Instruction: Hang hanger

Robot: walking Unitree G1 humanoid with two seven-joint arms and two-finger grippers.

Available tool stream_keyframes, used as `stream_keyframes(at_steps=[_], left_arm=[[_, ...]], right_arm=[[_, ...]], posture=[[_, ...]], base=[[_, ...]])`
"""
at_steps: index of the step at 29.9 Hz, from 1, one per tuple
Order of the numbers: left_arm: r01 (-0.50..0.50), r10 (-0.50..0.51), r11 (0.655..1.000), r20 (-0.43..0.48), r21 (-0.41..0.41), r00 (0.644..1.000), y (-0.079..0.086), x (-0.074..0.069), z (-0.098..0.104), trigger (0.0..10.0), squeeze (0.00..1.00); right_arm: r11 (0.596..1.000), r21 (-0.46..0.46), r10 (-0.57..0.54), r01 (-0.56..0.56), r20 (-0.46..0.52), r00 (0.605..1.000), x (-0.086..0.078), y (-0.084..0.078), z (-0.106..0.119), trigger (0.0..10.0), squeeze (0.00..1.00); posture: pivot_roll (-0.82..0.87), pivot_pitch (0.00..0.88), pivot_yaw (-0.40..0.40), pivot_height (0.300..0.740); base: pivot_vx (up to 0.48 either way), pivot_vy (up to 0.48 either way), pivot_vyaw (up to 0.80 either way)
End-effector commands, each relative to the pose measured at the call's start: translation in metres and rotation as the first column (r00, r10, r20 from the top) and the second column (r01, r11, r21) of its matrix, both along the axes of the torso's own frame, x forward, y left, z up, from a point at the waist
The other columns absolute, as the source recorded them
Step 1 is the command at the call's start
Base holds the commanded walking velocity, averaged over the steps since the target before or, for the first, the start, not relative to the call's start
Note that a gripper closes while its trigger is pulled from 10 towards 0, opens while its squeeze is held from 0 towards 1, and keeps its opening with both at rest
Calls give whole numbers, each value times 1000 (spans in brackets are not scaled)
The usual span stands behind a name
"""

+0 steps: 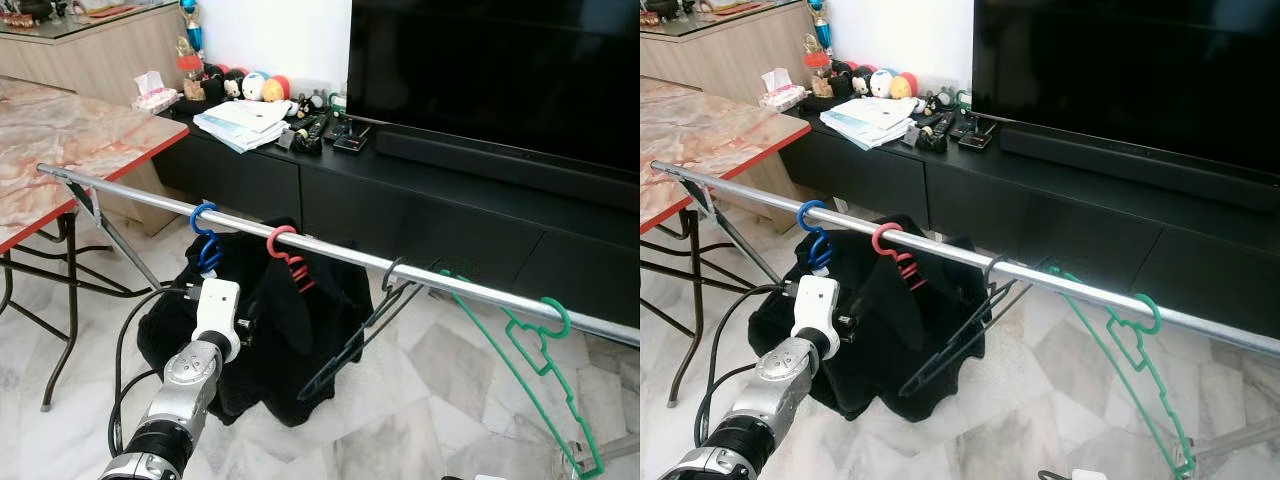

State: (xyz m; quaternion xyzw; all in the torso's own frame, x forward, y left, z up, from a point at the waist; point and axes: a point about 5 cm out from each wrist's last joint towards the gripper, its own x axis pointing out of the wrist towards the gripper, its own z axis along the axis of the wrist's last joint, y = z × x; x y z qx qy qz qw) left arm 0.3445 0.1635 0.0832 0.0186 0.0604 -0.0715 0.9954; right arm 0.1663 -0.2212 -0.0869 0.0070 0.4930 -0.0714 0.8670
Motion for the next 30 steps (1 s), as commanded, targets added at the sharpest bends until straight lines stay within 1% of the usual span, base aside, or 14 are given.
stream_keyframes(at_steps=[1,15,16,17,18,19,20,27,30], left_arm=[[-5,5,1000,7,6,1000,2,-1,0,10000,1000],[-5,5,1000,7,6,1000,2,-1,0,10000,1000],[-14,14,1000,30,-12,999,2,-5,3,10000,1000],[-45,44,999,47,13,998,0,-31,-12,10000,0],[-69,68,997,59,30,996,-1,-51,-21,10000,0],[-83,81,996,63,44,995,-3,-63,-27,10000,0],[-89,85,995,62,56,994,-3,-69,-30,10000,0],[-41,37,997,67,64,997,-10,-64,-28,10000,0],[-49,43,995,73,88,996,-11,-69,-25,10000,0]], right_arm=[[1000,7,-5,5,-8,1000,-3,2,-2,10000,0],[1000,7,-5,5,-8,1000,-3,2,-2,10000,0],[1000,8,-5,5,-9,1000,-3,2,-2,10000,0],[1000,2,6,-6,-5,1000,-2,0,-1,10000,0],[1000,-2,15,-15,-2,1000,0,0,0,10000,0],[1000,-4,20,-20,0,1000,0,-1,0,10000,0],[1000,-4,23,-23,1,1000,1,0,0,10000,0],[1000,13,-1,1,5,1000,-1,4,-1,10000,0],[1000,15,-4,4,5,1000,-2,4,-1,10000,0]], posture=[[-48,28,32,740],[-48,28,32,740],[-48,26,32,740],[-31,0,1,740],[-31,0,3,740],[-31,0,4,740],[-34,0,9,740],[-44,0,32,740],[-46,0,36,740]], base=[[0,0,0],[0,0,0],[0,0,0],[0,0,0],[0,0,0],[0,0,0],[0,0,0],[0,0,0],[0,0,0]])
